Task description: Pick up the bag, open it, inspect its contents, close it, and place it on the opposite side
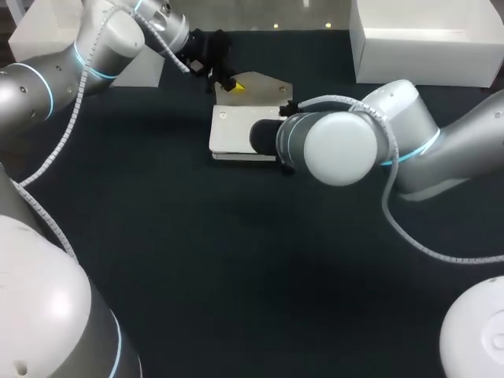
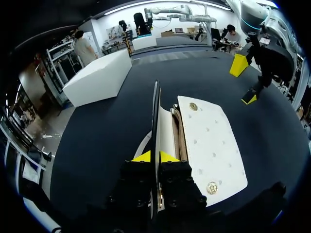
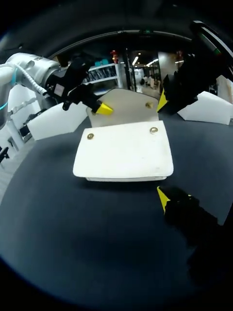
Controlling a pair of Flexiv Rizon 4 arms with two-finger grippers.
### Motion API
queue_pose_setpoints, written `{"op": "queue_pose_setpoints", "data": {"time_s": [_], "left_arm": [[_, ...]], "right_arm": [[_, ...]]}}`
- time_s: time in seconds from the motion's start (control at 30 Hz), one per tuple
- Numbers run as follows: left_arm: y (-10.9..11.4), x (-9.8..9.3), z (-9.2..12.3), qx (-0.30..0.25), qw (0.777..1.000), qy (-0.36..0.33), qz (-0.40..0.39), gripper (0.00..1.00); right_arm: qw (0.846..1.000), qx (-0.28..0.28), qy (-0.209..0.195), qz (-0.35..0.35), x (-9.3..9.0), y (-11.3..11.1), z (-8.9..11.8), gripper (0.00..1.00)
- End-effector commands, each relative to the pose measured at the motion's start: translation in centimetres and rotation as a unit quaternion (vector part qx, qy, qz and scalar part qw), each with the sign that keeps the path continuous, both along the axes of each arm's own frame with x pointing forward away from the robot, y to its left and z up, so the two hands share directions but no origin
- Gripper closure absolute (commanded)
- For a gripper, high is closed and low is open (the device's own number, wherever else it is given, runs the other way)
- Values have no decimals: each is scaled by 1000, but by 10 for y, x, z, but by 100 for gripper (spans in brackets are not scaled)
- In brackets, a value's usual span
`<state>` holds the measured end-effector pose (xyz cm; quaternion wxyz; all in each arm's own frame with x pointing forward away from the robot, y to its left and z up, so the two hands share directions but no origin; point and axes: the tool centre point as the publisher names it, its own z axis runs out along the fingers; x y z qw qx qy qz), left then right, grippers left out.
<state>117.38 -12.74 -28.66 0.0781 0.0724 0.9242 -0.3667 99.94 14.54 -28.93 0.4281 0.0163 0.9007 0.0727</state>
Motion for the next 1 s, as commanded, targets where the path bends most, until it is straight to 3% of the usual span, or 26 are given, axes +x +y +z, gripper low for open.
{"op": "queue_pose_setpoints", "data": {"time_s": [0.03,0.1,0.2,0.23,0.63,1.0], "left_arm": [[6,-23,27,8,1000,-9,8,100],[6,-28,35,8,1000,-10,7,100],[6,-36,45,12,1000,-11,8,100],[6,-38,48,12,1000,-11,8,100],[7,-64,74,30,999,-22,32,100],[7,-64,74,30,999,-22,32,100]], "right_arm": [[1000,-11,9,-7,-3,1,18,55],[1000,-13,8,-6,-3,1,24,63],[1000,-16,9,-6,-2,2,31,97],[1000,-18,10,-7,-2,2,33,100],[999,-14,31,-38,5,1,56,100],[999,-14,31,-38,5,1,56,100]]}}
